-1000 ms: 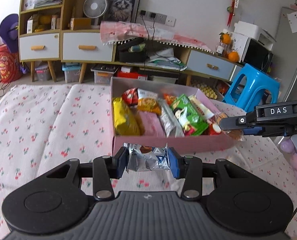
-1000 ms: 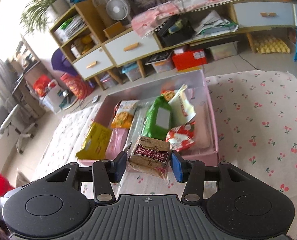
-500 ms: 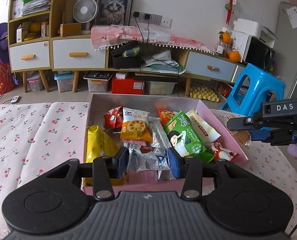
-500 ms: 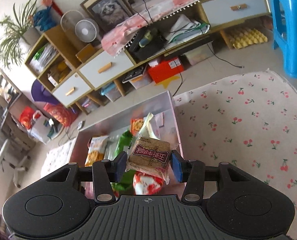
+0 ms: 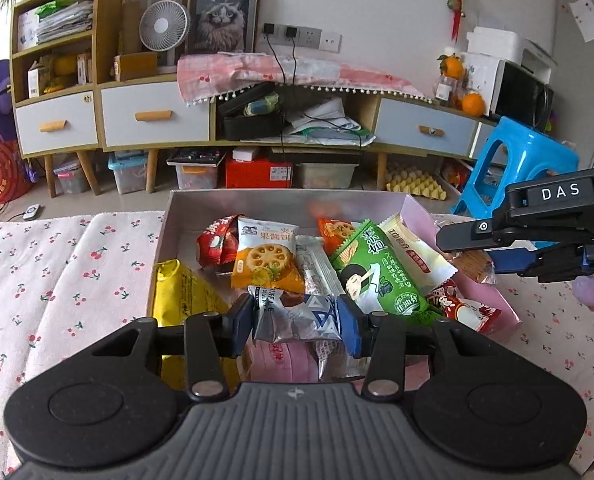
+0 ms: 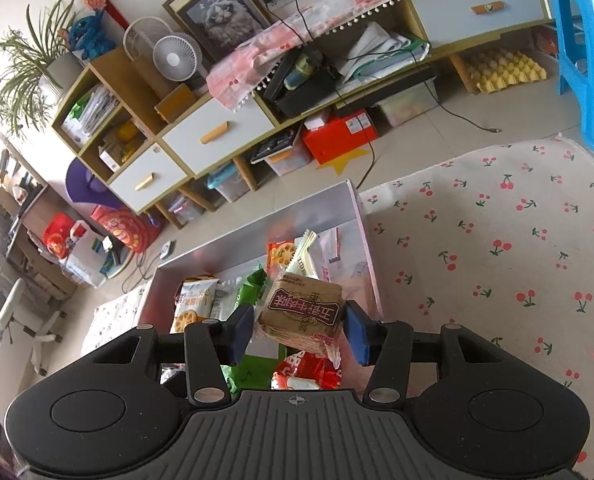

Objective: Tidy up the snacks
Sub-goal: 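Lower both packets into the pink box and open both tools, then withdraw both tools toward the gold bar and clear bread packet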

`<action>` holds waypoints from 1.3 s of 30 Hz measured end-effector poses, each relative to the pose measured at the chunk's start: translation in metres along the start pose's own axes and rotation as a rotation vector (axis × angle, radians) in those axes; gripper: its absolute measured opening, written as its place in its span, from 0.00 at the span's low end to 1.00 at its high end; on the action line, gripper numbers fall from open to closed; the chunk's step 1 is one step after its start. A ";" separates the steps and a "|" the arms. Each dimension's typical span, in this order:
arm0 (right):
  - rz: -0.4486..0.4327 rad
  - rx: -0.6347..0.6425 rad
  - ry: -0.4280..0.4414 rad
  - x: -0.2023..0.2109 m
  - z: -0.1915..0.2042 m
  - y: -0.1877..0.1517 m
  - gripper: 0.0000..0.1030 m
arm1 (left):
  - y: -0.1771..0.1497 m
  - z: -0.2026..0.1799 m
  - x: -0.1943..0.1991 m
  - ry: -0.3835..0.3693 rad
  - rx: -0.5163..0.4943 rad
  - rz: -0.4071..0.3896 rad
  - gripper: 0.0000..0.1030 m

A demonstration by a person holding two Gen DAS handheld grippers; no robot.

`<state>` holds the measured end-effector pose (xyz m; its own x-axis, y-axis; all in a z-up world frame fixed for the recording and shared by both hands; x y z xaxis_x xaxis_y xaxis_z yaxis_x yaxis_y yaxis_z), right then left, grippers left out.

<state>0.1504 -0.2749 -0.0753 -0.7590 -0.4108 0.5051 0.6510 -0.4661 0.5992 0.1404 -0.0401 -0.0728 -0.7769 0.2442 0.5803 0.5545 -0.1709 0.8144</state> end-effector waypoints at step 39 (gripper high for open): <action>0.164 0.119 -0.260 0.041 0.006 -0.067 0.85 | -0.058 -0.033 0.057 -0.074 -0.153 0.072 0.98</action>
<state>0.0753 -0.2560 -0.0909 -0.6316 -0.2518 0.7333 0.7705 -0.3090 0.5576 0.0536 -0.0481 -0.0871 -0.7095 0.2949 0.6401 0.5517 -0.3327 0.7648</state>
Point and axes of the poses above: each gripper's, at about its wrist camera, not at the fingertips, and x roughly against the way its jaws point, z to its left, y to its top, the point moved 5 cm from there along -x, roughly the way its jaws point, and after that the axes turned 7 degrees about y, right-handed, at the moved point
